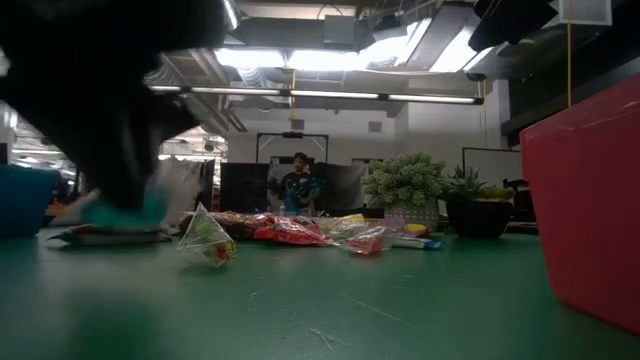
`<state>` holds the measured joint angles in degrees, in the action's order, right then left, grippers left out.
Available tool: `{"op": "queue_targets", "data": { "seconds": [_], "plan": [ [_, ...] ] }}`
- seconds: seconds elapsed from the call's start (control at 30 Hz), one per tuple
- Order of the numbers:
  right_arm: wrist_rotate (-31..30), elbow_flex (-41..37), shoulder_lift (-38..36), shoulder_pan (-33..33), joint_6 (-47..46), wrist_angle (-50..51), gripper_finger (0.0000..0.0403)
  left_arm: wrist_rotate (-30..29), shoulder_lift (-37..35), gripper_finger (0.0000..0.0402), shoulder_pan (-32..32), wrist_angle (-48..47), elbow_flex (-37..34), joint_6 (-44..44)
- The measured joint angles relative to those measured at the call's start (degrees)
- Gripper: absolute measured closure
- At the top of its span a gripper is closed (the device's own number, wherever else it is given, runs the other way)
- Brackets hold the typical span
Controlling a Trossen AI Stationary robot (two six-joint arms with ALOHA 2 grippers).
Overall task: Sort candy
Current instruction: Put the transparent candy into the orange bin
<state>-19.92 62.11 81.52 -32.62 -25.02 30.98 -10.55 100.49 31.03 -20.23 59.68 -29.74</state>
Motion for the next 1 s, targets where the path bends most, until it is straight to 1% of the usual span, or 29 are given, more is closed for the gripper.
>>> {"op": "queue_targets", "data": {
  "seconds": [0.1,0.2,0.4,0.5,0.6,0.67,0.83,1.0],
  "plan": [
    [0.0,0.0,0.0,0.0,0.0,0.0,0.0244,0.0,0.0,0.0337,0.1,-0.4,2.8,0.1],
    [0.0,0.0,0.0,0.0,0.0,0.0,0.0244,2.4,0.0,0.0337,0.1,-0.7,5.7,0.1],
    [0.0,0.0,0.0,0.0,0.0,0.0,0.0244,14.0,0.0,0.0341,1.1,-3.6,12.3,-3.5],
    [0.0,0.0,0.0,0.0,0.0,0.0,0.0244,20.8,0.0,0.0343,2.4,-7.1,15.3,-6.5],
    [0.0,0.0,0.0,0.0,0.0,0.0,0.0244,25.2,0.0,0.0343,4.1,-11.1,17.0,-10.3],
    [0.0,0.0,0.0,0.0,0.0,0.0,0.0244,26.4,0.0,0.0343,5.4,-13.3,17.2,-13.3],
    [0.0,0.0,0.0,0.0,0.0,0.1,0.0244,26.6,0.0,0.0343,8.8,-20.8,17.2,-22.2],
    [0.0,0.0,0.0,0.0,0.0,0.0,0.0244,26.0,0.0,0.0343,11.2,-29.4,17.2,-27.6]
  ]
}}
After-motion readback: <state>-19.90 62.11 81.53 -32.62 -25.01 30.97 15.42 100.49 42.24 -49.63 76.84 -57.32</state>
